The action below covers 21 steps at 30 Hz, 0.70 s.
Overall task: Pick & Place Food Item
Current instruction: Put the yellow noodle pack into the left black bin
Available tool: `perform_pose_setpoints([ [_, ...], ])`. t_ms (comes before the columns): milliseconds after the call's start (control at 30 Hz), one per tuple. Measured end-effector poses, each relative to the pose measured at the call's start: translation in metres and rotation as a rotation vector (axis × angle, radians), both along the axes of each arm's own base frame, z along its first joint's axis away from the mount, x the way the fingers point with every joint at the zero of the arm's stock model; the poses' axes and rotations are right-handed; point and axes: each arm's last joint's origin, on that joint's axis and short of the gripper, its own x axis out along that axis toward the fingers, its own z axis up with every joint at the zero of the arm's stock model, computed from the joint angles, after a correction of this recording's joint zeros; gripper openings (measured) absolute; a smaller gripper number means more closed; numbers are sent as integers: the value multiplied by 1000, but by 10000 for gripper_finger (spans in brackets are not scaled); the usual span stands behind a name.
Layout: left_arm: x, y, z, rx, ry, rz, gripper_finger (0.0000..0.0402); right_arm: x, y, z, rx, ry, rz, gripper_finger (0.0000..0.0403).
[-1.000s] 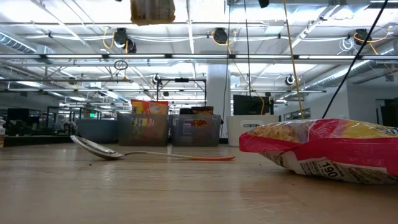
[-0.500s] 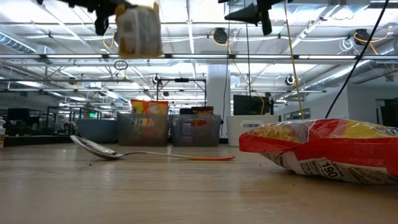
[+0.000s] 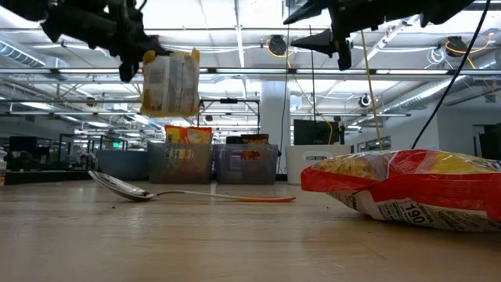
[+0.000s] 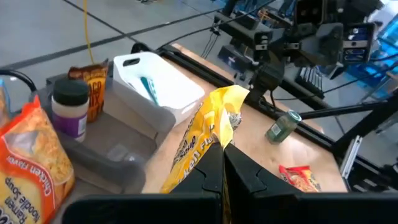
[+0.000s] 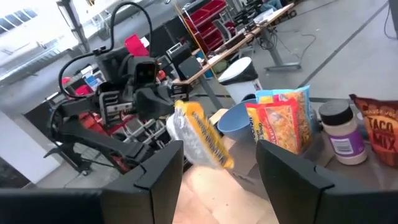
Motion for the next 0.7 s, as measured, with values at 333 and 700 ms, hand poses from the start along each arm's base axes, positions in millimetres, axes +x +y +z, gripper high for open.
perform_pose_setpoints([
  [333,4,42,-13,-68,-88,4,1,0,-2,-1,-52,31,13,196],
  [700,13,79,-43,-195,-45,26,2,1,-12,-2,-51,37,103,196],
])
